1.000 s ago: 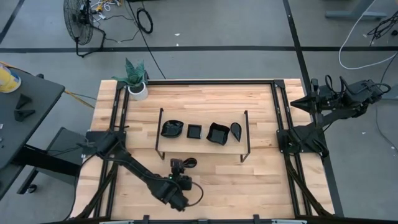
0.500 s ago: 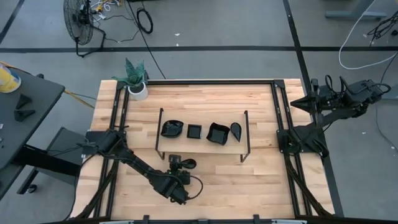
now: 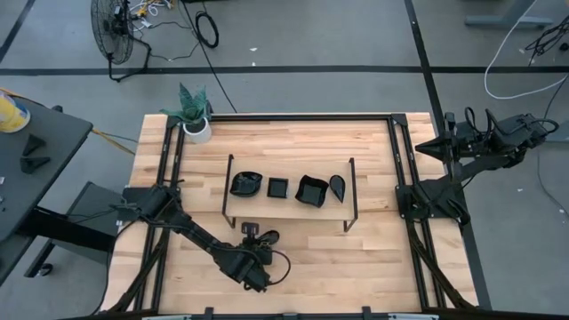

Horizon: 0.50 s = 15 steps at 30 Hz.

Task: Pick & Place Mini shaped plates
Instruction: Stack the drop shaped plate on top of the drop shaped plate on the shelf

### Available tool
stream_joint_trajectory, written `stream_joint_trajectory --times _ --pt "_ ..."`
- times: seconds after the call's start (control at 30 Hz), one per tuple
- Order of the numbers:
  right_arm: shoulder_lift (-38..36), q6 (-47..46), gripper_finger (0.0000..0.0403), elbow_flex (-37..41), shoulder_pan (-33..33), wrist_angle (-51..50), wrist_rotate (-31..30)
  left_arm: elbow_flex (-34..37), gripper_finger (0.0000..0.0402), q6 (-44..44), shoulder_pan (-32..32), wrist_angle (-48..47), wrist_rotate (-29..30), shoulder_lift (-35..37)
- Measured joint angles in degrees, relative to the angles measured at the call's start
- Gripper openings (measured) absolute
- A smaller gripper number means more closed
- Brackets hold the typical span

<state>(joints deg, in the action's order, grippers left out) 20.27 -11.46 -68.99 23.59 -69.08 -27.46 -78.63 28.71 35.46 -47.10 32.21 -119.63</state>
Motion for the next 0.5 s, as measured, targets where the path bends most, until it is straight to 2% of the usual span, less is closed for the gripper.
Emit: stream_joint_trajectory --times 0.23,0.4,0.5 --pt "0.0 -0.01 0.0023 0.0 -0.01 0.0 0.02 -0.99 0.0005 0.1 0.11 -1.8 -2.23 -0.02" --pt "0.0 0.0 0.0023 0.0 -0.01 0.0 0.01 -6.01 0.0004 -2.72 0.25 -4.68 -2.04 -0.07" --pt "0.0 0.0 0.0023 0.0 -0.02 0.0 0.02 -9.96 0.0003 -6.63 0.5 -5.06 0.57 -0.07"
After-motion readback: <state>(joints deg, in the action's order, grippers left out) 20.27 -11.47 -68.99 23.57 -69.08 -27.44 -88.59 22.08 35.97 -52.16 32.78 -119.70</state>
